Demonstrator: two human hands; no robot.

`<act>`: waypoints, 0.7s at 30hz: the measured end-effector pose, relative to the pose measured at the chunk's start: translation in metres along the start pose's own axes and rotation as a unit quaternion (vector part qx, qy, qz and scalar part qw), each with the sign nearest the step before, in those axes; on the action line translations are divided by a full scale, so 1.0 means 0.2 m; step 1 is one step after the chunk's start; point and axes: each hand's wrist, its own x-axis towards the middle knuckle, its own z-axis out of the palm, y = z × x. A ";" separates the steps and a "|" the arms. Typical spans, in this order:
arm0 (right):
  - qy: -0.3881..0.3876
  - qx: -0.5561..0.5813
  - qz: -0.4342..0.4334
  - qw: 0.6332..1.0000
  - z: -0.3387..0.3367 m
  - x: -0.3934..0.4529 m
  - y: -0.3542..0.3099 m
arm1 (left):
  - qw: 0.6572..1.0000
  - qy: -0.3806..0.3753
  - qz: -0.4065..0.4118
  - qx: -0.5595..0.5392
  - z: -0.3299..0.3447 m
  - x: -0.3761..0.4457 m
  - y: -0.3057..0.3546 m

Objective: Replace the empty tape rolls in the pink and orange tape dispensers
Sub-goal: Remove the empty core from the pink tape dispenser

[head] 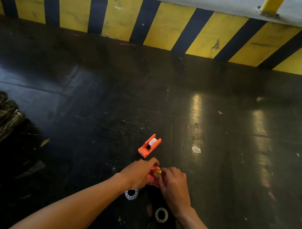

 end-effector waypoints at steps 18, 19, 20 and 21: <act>-0.024 0.575 0.364 0.732 -0.17 -0.27 -0.12 | 0.964 0.186 0.089 -0.166 0.28 -0.30 0.05; -0.027 0.577 0.368 0.729 -0.17 -0.28 -0.12 | 0.964 0.185 0.089 -0.171 0.30 -0.31 0.05; -0.031 0.577 0.371 0.727 -0.18 -0.30 -0.12 | 0.963 0.184 0.091 -0.177 0.31 -0.33 0.06; -0.036 0.577 0.371 0.727 -0.18 -0.32 -0.12 | 0.961 0.185 0.093 -0.184 0.33 -0.34 0.06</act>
